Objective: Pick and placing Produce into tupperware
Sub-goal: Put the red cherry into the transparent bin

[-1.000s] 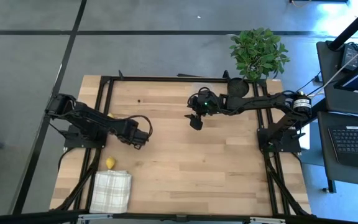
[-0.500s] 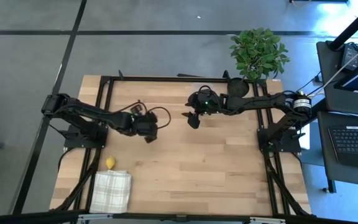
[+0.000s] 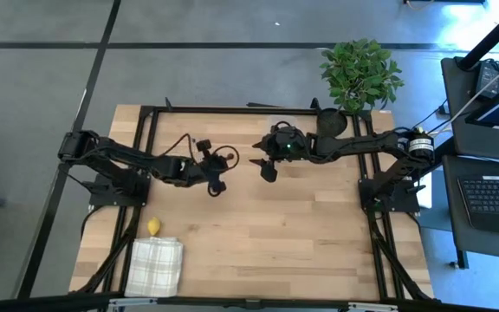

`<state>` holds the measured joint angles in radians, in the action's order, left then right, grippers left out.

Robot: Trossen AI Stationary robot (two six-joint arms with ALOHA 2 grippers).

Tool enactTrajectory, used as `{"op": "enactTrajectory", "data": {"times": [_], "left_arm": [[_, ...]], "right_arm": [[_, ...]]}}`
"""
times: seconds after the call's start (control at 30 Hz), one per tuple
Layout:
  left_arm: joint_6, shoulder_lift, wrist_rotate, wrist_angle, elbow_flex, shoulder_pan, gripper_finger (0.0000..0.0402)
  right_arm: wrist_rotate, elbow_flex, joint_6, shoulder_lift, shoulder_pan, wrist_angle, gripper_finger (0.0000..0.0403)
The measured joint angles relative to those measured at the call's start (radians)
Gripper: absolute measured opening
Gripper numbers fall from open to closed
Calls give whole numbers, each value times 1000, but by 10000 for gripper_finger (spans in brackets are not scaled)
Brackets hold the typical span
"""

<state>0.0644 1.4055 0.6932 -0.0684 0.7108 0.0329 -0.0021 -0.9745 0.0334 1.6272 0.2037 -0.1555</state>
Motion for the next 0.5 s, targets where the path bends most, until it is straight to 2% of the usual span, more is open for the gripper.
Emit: {"op": "enactTrajectory", "data": {"times": [0.2,0.37,0.5], "left_arm": [[197,0,-58,223,-39,-4,0],[255,0,-164,340,-39,-28,0],[268,0,-241,369,-39,-57,0]], "right_arm": [[1,-1,112,0,-15,-29,262],[0,0,121,0,-44,-51,262],[1,0,130,0,-70,-84,262]]}}
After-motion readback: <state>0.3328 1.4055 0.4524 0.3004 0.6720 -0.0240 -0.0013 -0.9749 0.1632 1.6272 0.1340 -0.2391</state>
